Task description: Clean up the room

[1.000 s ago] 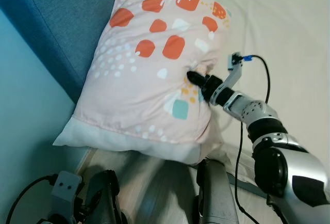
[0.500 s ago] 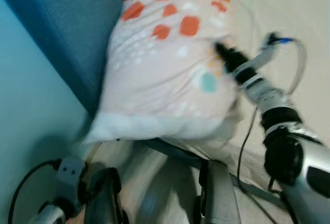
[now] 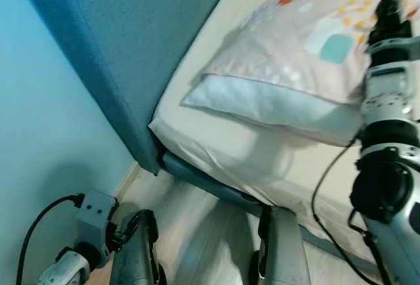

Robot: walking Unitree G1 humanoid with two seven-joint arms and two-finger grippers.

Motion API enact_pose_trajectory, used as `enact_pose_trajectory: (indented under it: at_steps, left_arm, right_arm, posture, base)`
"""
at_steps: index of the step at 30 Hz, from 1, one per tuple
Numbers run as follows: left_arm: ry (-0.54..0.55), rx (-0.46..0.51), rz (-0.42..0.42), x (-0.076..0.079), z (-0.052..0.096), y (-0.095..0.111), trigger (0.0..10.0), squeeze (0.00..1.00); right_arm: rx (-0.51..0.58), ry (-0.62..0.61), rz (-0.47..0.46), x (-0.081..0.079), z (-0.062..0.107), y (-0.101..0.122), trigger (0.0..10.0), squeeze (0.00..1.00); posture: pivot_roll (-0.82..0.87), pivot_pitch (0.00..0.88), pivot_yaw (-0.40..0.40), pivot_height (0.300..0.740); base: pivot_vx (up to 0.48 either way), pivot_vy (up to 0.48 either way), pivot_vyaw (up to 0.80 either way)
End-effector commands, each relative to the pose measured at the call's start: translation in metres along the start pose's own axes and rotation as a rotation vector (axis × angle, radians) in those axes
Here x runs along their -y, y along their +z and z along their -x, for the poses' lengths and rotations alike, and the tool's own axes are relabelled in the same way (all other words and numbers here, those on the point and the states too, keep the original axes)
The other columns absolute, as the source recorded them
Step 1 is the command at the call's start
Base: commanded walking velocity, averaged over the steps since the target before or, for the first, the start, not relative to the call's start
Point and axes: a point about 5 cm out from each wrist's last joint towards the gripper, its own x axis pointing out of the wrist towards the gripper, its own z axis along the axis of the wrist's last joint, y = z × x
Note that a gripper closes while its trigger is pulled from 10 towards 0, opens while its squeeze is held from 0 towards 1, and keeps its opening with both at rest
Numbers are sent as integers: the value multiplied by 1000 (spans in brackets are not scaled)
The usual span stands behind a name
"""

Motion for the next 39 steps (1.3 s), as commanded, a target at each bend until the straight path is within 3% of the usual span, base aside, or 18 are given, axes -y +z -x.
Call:
enact_pose_trajectory:
  at_steps: [1,2,4,7,8,10,12,13,14,16,19,22,29,31,34,36,39]
  left_arm:
    - [1,-34,14,3,5,-7,10000,0]
    - [1,-34,14,3,5,-7,10000,0]
    - [4,-36,12,3,8,-7,10000,0]
    - [4,-37,11,3,8,-8,10000,0]
    - [5,-39,12,3,9,-8,10000,0]
    - [5,-39,12,3,9,-8,10000,0]
    - [-3,-41,9,6,7,-9,10000,0]
    - [-3,-41,9,6,7,-9,10000,0]
    - [-8,-42,6,8,6,-9,10000,0]
    - [-8,-42,6,8,6,-9,10000,0]
    - [-14,-41,3,9,5,-9,10000,0]
    - [-12,-41,0,9,5,-9,10000,0]
    - [-12,-40,-1,9,4,-8,10000,0]
    - [-14,-36,1,10,2,-7,10000,0]
    - [-15,-35,3,11,2,-7,10000,0]
    - [-18,-33,4,13,1,-7,10000,0]
    - [-18,-33,5,13,1,-7,10000,0]
  right_arm:
    - [-75,7,-81,5,9,-25,0,0]
    - [-75,7,-81,5,9,-25,0,0]
    - [-170,58,-177,1,17,-51,0,0]
    - [-186,71,-199,-1,19,-56,0,0]
    - [-245,171,-206,-15,20,-70,0,0]
    - [-245,171,-206,-15,20,-70,0,0]
    - [-370,400,-276,-44,30,-97,0,0]
    - [-370,400,-276,-44,30,-97,0,0]
    - [-419,478,-317,-52,36,-107,0,0]
    - [-419,478,-317,-52,36,-107,0,0]
    - [-465,592,-406,-61,47,-115,0,0]
    - [-439,633,-449,-62,45,-108,0,0]
    - [-358,644,-429,-62,26,-80,0,0]
    - [-344,713,-456,-71,18,-68,0,0]
    - [-343,763,-472,-78,16,-64,0,0]
    - [-357,873,-501,-93,14,-59,0,0]
    - [-368,940,-518,-103,14,-57,0,0]
  posture:
    - [225,324,-48,486]
    - [225,324,-48,486]
    - [229,329,-49,486]
    - [229,329,-49,486]
    - [219,334,-47,486]
    - [219,334,-47,486]
    - [212,335,-47,486]
    - [212,335,-47,486]
    - [211,336,-45,486]
    - [211,336,-45,486]
    - [217,331,-42,486]
    - [218,326,-39,486]
    - [214,319,-36,486]
    - [209,316,-35,486]
    - [207,316,-35,486]
    - [209,312,-36,486]
    - [209,312,-35,486]
  base:
    - [0,0,0]
    - [0,0,0]
    - [0,0,0]
    - [0,0,0]
    - [0,0,0]
    - [0,0,0]
    - [0,0,0]
    - [0,0,0]
    - [0,0,0]
    - [0,0,0]
    - [0,0,0]
    - [0,0,0]
    - [0,0,0]
    - [0,0,0]
    - [0,0,0]
    - [0,0,0]
    - [0,0,0]
